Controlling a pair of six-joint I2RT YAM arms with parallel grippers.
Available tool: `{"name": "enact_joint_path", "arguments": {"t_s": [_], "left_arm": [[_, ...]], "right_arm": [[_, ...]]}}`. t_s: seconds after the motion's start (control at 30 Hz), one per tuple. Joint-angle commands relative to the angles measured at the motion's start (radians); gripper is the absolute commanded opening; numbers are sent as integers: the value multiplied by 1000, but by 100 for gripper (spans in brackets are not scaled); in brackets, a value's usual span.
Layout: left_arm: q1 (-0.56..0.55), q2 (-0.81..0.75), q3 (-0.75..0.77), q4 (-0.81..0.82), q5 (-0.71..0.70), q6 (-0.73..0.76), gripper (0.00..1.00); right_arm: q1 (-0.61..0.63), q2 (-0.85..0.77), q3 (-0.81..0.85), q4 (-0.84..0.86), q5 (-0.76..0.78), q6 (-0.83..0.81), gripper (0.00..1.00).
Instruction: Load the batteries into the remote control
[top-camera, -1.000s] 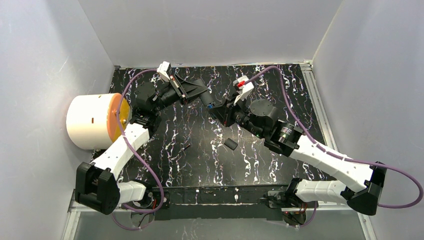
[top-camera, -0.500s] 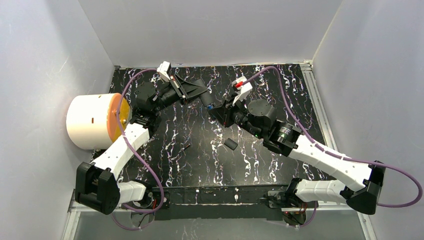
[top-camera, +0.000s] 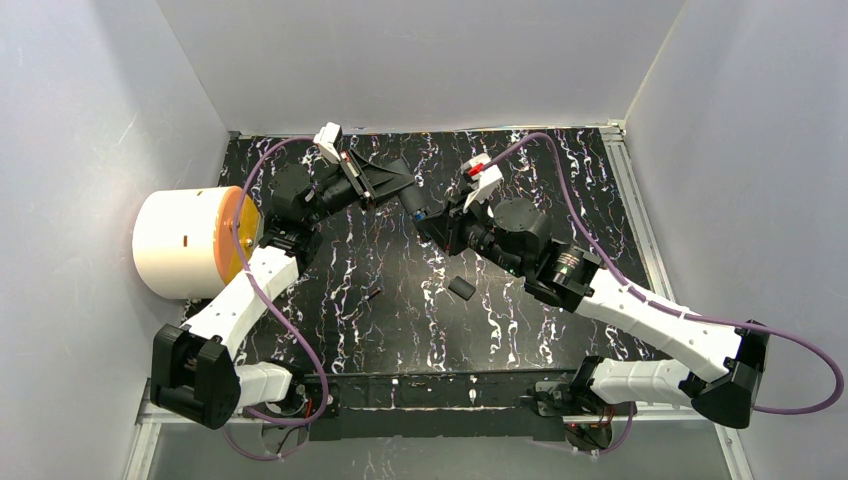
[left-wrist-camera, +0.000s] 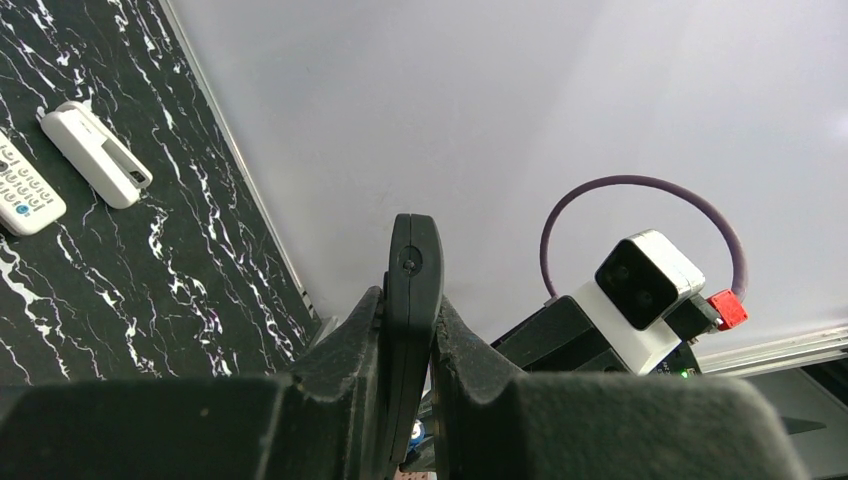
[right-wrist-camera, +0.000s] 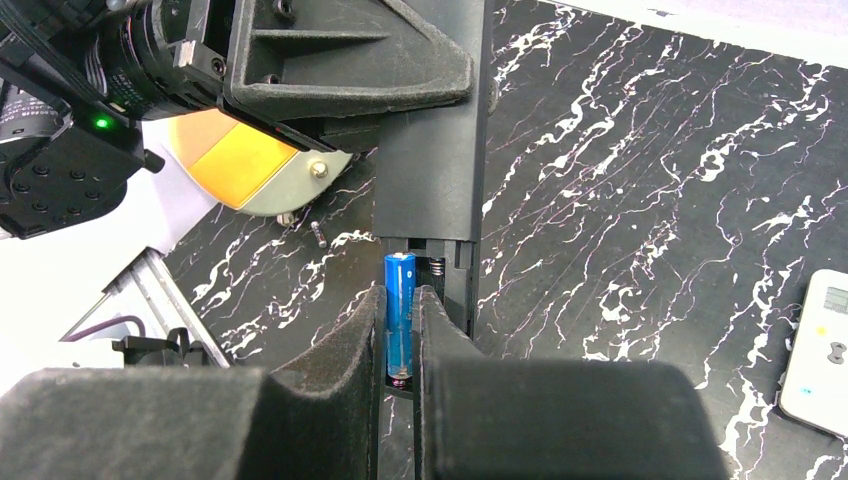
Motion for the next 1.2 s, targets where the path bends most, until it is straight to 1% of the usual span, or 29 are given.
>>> {"name": "enact_joint_path", "arguments": {"t_s": [0.0,0.33,0.5,0.67,0.9,1.17], "left_arm": [[8,-59,62,166,-12,-133,0],[31,-57,65,167,-5,-124,0],[34,-63,71,166,7,-118,0],[34,-74,69,166,12,-129,0],[42,-92,76,166,19,-135,0],[43,-102,83,171,20,-113,0]], "right_arm": [[0,57,-74,-323,-13,-25,1],[-1,48,-86,-355,-40,-31,1],[-1,68,-87,-380,-50,-25,1],[-4,101,-74,-401,-5,-1,1],[-9,114,-115,-392,36,32,1],[-22,123,-129,-407,-7,57,1]]}}
